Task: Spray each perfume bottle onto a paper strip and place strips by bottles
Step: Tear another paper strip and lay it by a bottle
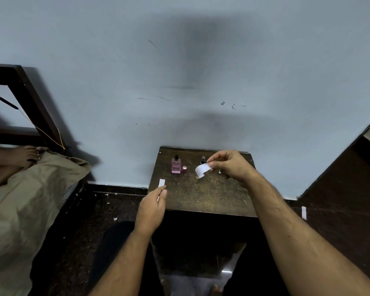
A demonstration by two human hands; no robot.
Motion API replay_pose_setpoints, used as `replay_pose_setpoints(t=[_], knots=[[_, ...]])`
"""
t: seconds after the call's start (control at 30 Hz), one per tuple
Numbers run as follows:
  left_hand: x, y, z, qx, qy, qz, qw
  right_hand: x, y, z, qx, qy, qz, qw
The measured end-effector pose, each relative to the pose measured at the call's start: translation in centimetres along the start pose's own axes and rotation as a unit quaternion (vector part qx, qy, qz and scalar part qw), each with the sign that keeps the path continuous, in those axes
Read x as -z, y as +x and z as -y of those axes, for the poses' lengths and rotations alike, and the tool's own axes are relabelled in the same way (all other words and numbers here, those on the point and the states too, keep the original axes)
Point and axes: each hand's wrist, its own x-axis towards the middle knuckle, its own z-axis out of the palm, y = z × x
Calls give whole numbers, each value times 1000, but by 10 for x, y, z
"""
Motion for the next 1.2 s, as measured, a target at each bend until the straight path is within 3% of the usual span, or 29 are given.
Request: replay_pose_setpoints(t=[0.3,0.67,0.87,1.07,1.2], knots=[[0,11,1,90,-211,19,973,-13,15,-16,-5,-2,107,994],[-5,34,17,111,-199,11,974,-56,55,-40,-48,-132,196,970],[-13,53,22,119,-179,-3,977,-84,88,-61,-75,-199,283,935],[-25,75,26,135,-163,4,977,-102,129,-94,-31,-324,199,924],[-33,88,29,140,-110,21,984,-106,142,-101,36,-447,149,881]])
